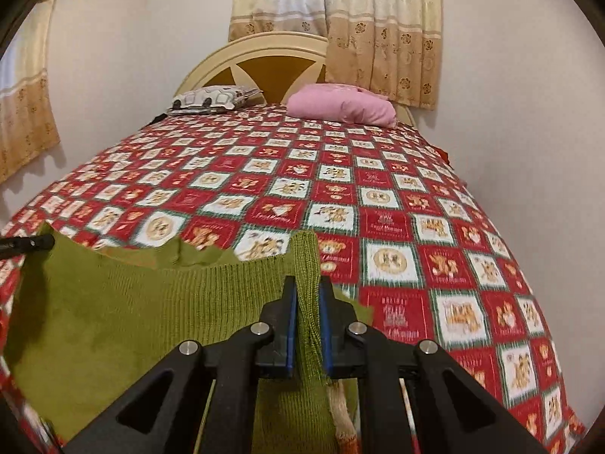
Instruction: Fold small clothes
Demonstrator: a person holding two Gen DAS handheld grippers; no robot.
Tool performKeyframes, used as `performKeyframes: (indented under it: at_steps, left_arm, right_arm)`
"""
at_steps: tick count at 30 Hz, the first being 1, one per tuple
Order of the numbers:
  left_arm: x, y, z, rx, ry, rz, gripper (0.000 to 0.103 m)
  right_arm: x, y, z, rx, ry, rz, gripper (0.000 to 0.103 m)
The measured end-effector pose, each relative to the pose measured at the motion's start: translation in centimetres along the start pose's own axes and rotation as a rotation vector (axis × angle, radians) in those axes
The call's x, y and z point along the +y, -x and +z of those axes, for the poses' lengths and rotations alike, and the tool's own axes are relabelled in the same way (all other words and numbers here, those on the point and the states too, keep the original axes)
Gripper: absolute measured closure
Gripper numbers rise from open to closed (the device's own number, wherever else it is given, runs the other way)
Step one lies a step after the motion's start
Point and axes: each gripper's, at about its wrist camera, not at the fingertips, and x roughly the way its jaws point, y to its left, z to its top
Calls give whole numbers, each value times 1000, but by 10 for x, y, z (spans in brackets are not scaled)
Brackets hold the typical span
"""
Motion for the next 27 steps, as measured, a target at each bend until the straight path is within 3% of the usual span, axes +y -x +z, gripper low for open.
performKeyframes:
  at_steps: [6,12,20,22,24,26,27]
  left_arm:
    - [-1,-45,22,18,6,34,93]
    - [4,-99,20,55,28,125,93]
    - [20,-116,13,92,100,135,87]
    - [17,-117,13,94,90,156,86]
    - [14,-116,14,101,77,178,79]
    - [13,-106,16,113,64,193,74]
    - [12,-98,16,102,45,189,74]
  right_arm:
    - [-10,-50,3,30,-62,-37,93]
    - [-17,-96,-15,95,-103,-72,93]
    - [-17,-127,-25,205,-79,-100,92]
    - [-19,-130,-24,228,-85,-110,87]
    - [-24,-129,-25,228,-111,-122,67]
    - [-37,-115,-23,190,-180,-95,67]
    - [-46,-96,-23,130,-230,-120,67]
